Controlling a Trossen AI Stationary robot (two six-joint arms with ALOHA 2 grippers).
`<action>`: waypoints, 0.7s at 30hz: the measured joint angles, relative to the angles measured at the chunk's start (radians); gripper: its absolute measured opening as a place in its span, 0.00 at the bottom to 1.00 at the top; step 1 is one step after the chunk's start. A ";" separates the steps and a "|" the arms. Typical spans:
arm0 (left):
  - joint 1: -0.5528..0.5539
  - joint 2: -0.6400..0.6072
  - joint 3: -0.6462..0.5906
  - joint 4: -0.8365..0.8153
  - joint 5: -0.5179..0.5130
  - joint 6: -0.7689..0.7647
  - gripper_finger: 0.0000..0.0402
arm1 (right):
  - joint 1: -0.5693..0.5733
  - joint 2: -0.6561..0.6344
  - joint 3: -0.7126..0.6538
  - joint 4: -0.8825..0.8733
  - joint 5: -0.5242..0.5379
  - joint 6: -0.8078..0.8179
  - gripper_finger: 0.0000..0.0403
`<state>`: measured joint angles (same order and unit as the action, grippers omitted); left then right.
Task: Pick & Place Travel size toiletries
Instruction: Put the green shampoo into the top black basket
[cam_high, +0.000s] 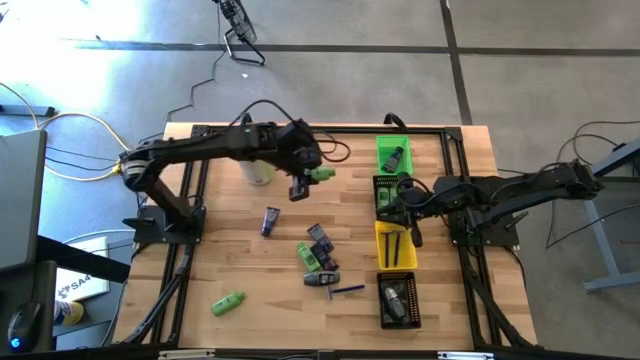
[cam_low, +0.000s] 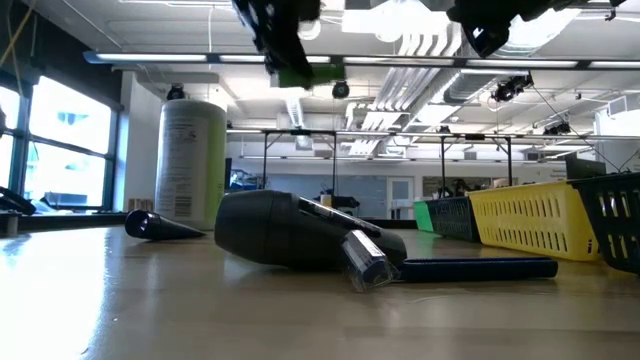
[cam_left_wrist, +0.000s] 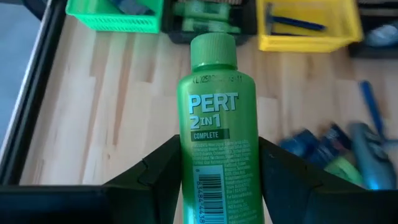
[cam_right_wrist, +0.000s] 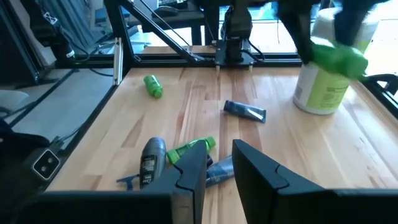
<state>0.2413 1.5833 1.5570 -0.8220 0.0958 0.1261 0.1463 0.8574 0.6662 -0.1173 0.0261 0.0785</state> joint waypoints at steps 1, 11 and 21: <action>-0.015 -0.020 0.000 -0.012 -0.001 -0.003 0.44 | 0.000 0.000 0.000 0.000 0.000 -0.002 0.17; -0.190 -0.149 -0.101 0.065 -0.071 -0.117 0.44 | 0.000 0.000 0.000 -0.005 -0.001 -0.002 0.17; -0.353 -0.154 -0.513 0.786 -0.376 -0.183 0.44 | 0.000 0.000 0.000 -0.004 -0.003 0.005 0.17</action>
<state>-0.1115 1.4296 1.0436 -0.0359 -0.2798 -0.0568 0.1463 0.8577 0.6659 -0.1211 0.0227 0.0833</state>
